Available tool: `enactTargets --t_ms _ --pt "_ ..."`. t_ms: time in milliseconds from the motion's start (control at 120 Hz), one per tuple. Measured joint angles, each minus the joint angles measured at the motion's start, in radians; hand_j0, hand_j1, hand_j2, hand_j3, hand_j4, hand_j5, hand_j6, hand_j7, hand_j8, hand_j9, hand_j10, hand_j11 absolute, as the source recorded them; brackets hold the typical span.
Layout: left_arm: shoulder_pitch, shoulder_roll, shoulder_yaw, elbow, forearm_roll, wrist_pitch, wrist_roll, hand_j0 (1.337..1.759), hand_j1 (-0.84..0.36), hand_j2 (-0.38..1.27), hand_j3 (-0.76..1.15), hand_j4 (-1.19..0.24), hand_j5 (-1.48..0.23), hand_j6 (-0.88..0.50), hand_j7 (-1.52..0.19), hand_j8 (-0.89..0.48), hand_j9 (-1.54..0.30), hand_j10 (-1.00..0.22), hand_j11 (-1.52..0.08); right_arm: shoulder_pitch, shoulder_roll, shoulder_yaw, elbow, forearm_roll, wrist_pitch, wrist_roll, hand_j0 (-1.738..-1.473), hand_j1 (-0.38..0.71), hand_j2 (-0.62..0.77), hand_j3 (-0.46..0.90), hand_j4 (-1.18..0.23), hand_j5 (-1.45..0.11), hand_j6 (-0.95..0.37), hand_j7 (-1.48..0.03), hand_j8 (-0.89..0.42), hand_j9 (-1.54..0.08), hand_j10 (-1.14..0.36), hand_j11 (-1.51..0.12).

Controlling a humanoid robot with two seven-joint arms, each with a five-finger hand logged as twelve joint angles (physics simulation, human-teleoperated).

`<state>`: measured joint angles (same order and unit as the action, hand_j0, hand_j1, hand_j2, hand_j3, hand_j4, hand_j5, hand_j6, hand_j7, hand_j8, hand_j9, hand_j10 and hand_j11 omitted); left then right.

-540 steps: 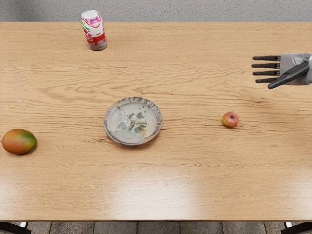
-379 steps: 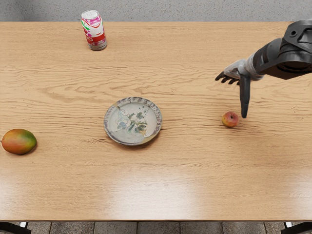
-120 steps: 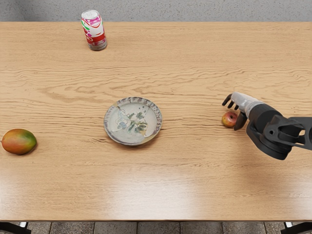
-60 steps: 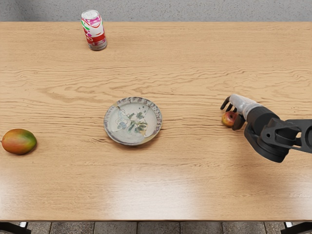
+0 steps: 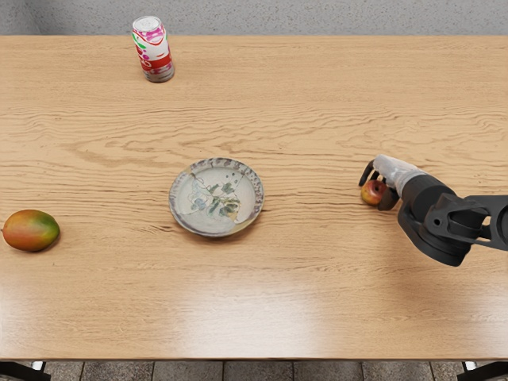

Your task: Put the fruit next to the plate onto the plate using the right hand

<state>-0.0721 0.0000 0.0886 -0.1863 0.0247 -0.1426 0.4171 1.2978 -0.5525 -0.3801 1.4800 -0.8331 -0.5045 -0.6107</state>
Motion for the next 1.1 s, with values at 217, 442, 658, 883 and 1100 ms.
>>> enactTargets --t_ms 217,442,658,883,1100 --pt "0.0 0.0 0.0 -0.001 0.0 0.0 0.0 1.658 0.34 0.0 0.0 -0.01 -0.01 -0.01 -0.01 -0.01 -0.01 -0.01 -0.01 0.0 -0.001 0.0 0.001 0.001 0.001 0.0 -1.646 0.26 -0.04 0.0 -0.59 -0.85 -0.37 -0.81 -0.41 -0.85 -0.59 -0.85" --pt "0.0 0.0 0.0 -0.001 0.0 0.0 0.0 1.658 0.34 0.0 0.0 -0.01 -0.01 -0.01 -0.01 -0.01 -0.01 -0.01 -0.01 0.0 -0.004 -0.001 0.003 0.0 -0.003 -0.001 -1.647 0.24 0.09 0.0 -0.7 -0.86 -0.44 -0.85 -0.47 -0.86 -0.65 -0.86" --pt "0.0 0.0 0.0 -0.001 0.0 0.0 0.0 1.658 0.34 0.0 0.0 -0.01 -0.01 -0.01 -0.01 -0.01 -0.01 -0.01 -0.01 0.0 -0.005 -0.001 0.003 0.0 -0.003 -0.001 -1.649 0.23 0.09 0.0 -0.7 -0.88 -0.45 -0.87 -0.47 -0.88 -0.67 -0.88" --pt "0.0 0.0 0.0 0.0 0.0 0.0 0.0 1.658 0.34 0.0 0.0 -0.01 -0.01 -0.01 -0.01 -0.01 -0.01 -0.01 -0.01 0.003 -0.014 -0.001 0.01 0.004 -0.002 0.0 -1.651 0.24 0.14 0.0 -0.69 -0.9 -0.43 -0.88 -0.46 -0.89 -0.67 -0.89" --pt "0.002 0.0 0.0 0.0 0.0 0.0 0.0 1.658 0.34 0.0 0.0 -0.01 -0.01 -0.01 -0.01 -0.01 -0.01 -0.01 -0.01 0.026 -0.043 0.008 0.058 0.01 -0.002 0.001 -1.653 0.26 0.19 0.0 -0.69 -0.91 -0.44 -0.89 -0.46 -0.9 -0.68 -0.91"
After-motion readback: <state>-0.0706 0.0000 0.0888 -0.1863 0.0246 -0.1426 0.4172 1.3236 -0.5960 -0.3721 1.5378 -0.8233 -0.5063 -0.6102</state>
